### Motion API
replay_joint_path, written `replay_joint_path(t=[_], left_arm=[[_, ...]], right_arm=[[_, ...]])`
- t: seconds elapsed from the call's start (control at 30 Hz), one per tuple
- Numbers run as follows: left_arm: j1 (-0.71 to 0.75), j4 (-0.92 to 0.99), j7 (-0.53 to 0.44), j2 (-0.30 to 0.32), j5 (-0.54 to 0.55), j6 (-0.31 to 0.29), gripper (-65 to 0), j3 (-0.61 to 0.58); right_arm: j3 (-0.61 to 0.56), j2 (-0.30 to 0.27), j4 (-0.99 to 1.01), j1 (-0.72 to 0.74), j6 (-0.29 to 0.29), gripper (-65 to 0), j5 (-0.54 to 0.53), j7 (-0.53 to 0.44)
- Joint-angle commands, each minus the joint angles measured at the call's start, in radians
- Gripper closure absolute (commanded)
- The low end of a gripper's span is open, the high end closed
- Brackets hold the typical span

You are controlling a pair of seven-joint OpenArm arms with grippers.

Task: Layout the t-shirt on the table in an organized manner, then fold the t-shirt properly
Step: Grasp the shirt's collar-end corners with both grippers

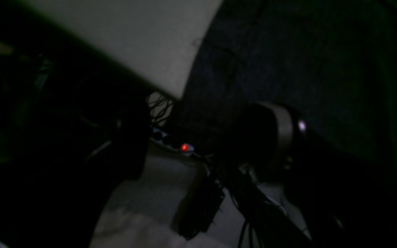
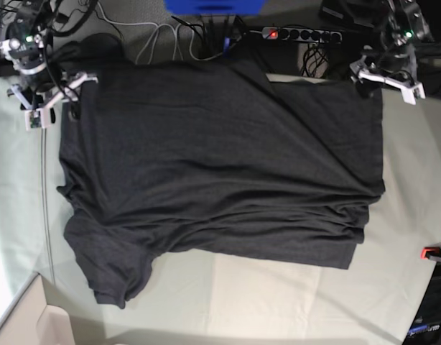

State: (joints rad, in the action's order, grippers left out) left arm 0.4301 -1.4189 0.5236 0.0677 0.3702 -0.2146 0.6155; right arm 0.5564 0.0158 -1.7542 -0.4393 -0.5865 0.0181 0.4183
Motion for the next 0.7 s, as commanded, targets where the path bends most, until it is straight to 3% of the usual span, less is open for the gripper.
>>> replay_joint_path(t=[0.0, 0.13, 0.2, 0.3, 0.4, 0.57, 0.67], left_arm=[[-0.006, 0.014, 0.01, 0.005, -0.017, 0.011, -36.9, 0.001], [-0.007, 0.04, 0.0, 0.005, -0.01, 0.005, -17.8, 0.001], [-0.014, 0.028, 0.0, 0.005, -0.009, -0.036, -14.5, 0.001], [-0.007, -0.026, 0.011, -0.004, -0.017, -0.104, -11.5, 0.005], [0.032, -0.09, 0.011, -0.01, -0.009, -0.111, 0.0, 0.002], [0.062, -0.173, 0.011, -0.019, -0.009, -0.119, 0.0, 0.008], [0.079, -0.231, 0.011, -0.019, -0.009, -0.119, -0.1, 0.008]], right_arm=[[0.004, -0.009, -0.016, 0.0, -0.002, -32.9, -0.017, -0.026], [0.001, -0.007, -0.016, -0.033, -0.002, -33.1, -0.017, -0.026], [-0.002, -0.007, -0.016, -0.039, -0.008, -33.1, -0.017, -0.026], [0.001, 0.017, -0.016, -0.057, -0.088, -33.1, -0.017, -0.023], [0.004, 0.043, -0.016, -0.062, -0.112, -33.1, -0.014, -0.019], [0.006, 0.051, 0.007, -0.08, -0.112, -33.2, -0.014, -0.017], [0.073, 0.052, 0.073, -0.065, -0.112, -33.3, -0.014, -0.019]])
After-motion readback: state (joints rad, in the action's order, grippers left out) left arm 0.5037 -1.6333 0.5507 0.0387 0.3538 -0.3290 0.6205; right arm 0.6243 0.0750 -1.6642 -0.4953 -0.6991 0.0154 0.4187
